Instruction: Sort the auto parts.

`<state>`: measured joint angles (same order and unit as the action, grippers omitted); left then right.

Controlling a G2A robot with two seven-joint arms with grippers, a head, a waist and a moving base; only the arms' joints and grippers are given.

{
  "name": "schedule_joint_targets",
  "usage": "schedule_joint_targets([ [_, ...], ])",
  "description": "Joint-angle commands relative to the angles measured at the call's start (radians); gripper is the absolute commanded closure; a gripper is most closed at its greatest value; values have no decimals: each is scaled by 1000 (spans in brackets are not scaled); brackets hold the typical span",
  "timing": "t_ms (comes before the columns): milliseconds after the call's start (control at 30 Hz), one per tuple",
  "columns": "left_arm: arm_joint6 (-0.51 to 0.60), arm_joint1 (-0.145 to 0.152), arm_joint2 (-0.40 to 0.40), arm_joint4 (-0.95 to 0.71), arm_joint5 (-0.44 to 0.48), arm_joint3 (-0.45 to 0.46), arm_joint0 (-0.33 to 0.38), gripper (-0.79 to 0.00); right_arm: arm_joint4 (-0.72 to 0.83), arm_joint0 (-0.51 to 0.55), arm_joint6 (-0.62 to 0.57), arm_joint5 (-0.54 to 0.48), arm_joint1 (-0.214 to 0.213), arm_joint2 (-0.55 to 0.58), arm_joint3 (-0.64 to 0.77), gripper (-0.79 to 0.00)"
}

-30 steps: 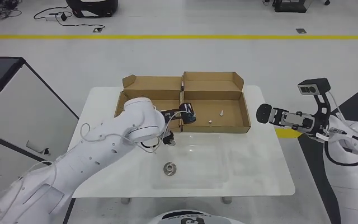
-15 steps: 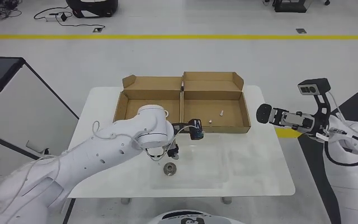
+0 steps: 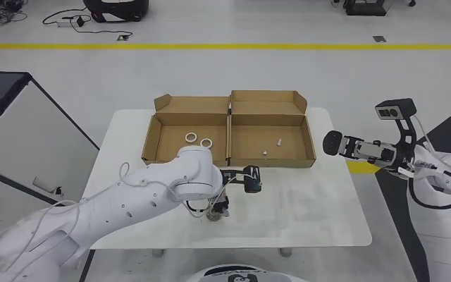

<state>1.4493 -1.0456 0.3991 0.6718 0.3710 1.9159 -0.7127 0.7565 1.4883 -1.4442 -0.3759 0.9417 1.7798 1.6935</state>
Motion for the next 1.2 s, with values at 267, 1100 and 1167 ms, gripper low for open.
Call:
schedule_joint_targets([
  [267, -36, 8, -40, 11, 36, -50, -10, -767, 0, 0, 0, 0, 0, 0, 0, -785],
  [1100, -11, -10, -147, 2, 11, -114, 18, -462, 0, 0, 0, 0, 0, 0, 0, -785],
  [1167, -6, -14, -162, 0, 6, -124, 27, -453, 0, 0, 0, 0, 0, 0, 0, -785],
])
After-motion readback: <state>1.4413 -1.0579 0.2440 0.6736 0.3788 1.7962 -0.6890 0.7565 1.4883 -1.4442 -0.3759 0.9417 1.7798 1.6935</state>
